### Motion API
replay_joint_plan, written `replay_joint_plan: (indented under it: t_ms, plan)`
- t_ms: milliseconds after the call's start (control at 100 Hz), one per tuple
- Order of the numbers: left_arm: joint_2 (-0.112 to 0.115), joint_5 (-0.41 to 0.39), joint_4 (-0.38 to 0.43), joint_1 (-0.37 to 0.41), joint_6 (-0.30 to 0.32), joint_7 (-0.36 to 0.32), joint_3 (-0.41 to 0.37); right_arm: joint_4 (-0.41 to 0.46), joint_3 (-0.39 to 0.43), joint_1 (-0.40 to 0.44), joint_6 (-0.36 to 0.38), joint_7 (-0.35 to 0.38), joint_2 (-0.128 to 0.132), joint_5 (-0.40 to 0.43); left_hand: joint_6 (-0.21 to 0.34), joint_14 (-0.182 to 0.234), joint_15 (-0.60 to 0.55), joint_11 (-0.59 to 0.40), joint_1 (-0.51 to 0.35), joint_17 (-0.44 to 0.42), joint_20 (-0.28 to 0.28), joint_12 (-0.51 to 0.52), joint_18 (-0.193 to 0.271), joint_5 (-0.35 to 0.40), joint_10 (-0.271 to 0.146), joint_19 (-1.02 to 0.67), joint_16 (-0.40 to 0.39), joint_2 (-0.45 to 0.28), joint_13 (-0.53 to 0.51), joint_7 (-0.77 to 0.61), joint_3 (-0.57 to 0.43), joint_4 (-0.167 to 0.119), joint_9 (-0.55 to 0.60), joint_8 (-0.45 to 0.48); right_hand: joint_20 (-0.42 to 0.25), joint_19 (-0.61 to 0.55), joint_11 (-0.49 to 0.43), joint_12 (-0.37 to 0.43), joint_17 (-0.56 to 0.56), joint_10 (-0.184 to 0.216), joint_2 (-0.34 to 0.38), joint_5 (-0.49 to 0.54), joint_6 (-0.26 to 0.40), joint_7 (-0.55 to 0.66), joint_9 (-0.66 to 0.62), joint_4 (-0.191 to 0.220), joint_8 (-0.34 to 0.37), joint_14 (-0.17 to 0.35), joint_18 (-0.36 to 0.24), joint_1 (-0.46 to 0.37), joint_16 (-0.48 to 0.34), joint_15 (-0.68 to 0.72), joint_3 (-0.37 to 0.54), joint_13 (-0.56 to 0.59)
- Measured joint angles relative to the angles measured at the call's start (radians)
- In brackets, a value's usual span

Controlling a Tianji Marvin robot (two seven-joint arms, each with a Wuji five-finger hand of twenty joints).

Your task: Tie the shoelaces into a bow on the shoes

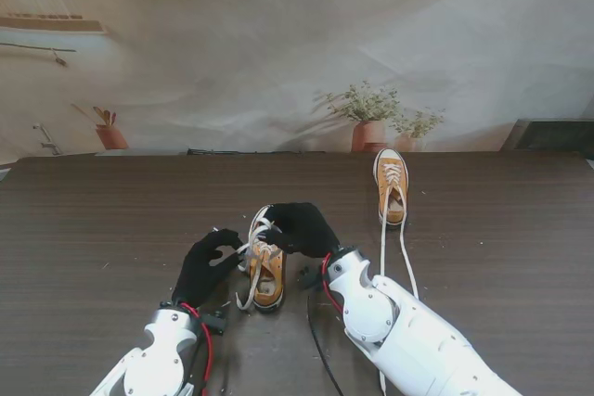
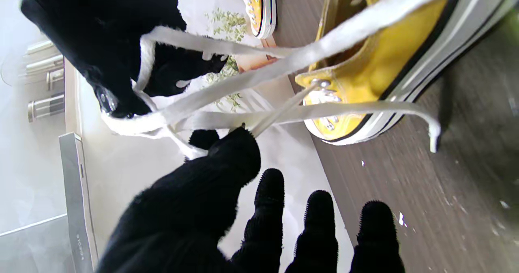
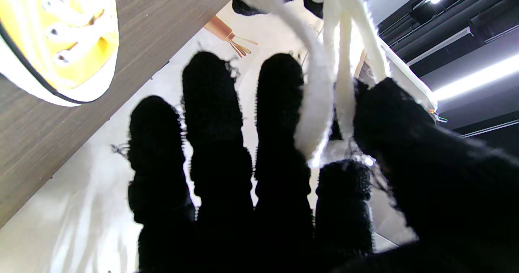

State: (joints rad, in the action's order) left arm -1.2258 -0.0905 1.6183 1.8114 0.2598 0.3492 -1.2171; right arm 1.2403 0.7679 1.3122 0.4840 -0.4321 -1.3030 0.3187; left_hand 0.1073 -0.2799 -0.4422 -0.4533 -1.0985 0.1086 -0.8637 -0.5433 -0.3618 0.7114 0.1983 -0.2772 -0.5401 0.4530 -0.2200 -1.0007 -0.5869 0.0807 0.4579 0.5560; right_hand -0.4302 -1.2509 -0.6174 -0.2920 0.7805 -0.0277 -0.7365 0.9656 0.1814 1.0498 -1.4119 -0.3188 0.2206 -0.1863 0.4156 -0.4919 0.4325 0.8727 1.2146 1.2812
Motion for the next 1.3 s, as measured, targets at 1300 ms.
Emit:
replay_joint_plan:
  t_ms: [1300]
  plan:
    - [0.068, 0.214, 0.057, 0.042, 0.002, -0.382, -0.047, 0.002, -0.001, 0.000, -0.006, 0.000, 0.001, 0.007, -0.090, 0.014, 0.131, 0.122, -0.143, -0.118, -0.003, 0.057, 0.001, -0.119, 0.000, 0.024, 0.000, -0.192, 0.069, 0.128, 0.373, -0.068, -0.123, 0.034, 0.000, 0.000, -0.011, -0.010, -0.005, 0.000, 0.000, 0.000, 0.000, 0.000, 0.000, 0.000, 0.000, 0.000, 0.000, 0.000, 0.000, -0.006, 0.000, 0.000]
